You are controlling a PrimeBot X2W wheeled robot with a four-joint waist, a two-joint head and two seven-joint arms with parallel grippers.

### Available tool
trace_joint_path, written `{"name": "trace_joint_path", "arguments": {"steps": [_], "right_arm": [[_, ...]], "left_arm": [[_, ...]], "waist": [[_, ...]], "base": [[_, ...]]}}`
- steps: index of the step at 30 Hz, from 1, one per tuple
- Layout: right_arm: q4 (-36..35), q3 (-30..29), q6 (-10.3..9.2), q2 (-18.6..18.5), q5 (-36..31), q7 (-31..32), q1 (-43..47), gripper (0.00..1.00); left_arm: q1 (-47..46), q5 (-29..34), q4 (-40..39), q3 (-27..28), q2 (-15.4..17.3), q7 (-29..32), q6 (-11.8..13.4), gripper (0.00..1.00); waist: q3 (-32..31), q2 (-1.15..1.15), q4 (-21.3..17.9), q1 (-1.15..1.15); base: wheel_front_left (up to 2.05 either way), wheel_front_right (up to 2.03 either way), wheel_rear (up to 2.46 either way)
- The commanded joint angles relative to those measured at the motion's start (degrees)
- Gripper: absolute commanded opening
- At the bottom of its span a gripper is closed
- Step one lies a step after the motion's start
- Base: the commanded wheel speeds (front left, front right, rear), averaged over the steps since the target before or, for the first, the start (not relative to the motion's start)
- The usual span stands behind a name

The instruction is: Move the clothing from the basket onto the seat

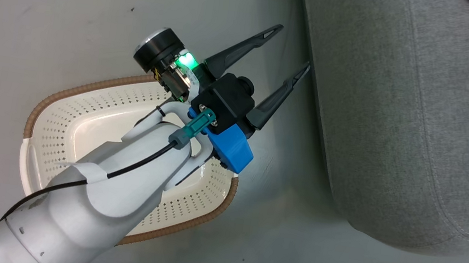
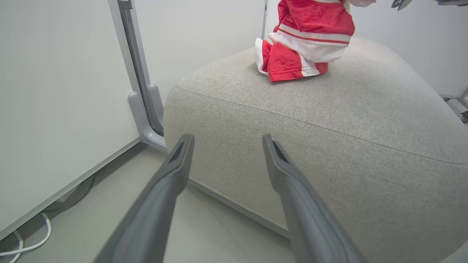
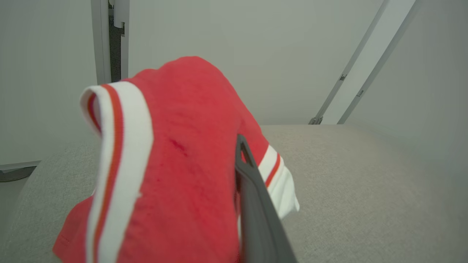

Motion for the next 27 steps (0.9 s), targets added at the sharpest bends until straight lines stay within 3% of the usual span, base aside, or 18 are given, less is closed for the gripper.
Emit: {"name": "trace_joint_path", "arguments": {"steps": [1,9,12,27], "right_arm": [[2.41,0.44,0.01,-1.23,0.45,-0.23,-2.26,0.0],[12.79,2.42,0.01,-1.07,2.17,-0.22,-6.07,0.0],[12.78,2.94,0.01,-0.63,2.54,-0.22,-4.61,1.0],[1.61,2.89,0.01,4.52,0.33,-0.21,16.69,1.0]], "left_arm": [[-1.28,0.52,-0.44,0.0,0.42,0.15,0.39,1.0],[-2.06,0.72,-1.44,-0.35,0.49,0.61,1.09,1.0],[-1.68,0.39,-1.27,-0.48,0.16,0.25,1.28,1.0],[4.09,-2.63,1.19,1.23,-0.46,-2.98,2.3,1.0]], "waist": [[1.19,0.0,0.81,-0.01],[3.05,0.0,2.47,-0.01],[2.58,0.0,2.53,-0.01],[-8.55,0.0,1.23,-0.01]], "base": [[0.0,0.0,0.0],[0.0,0.0,0.0],[0.0,0.0,0.0],[0.0,0.0,0.0]]}}
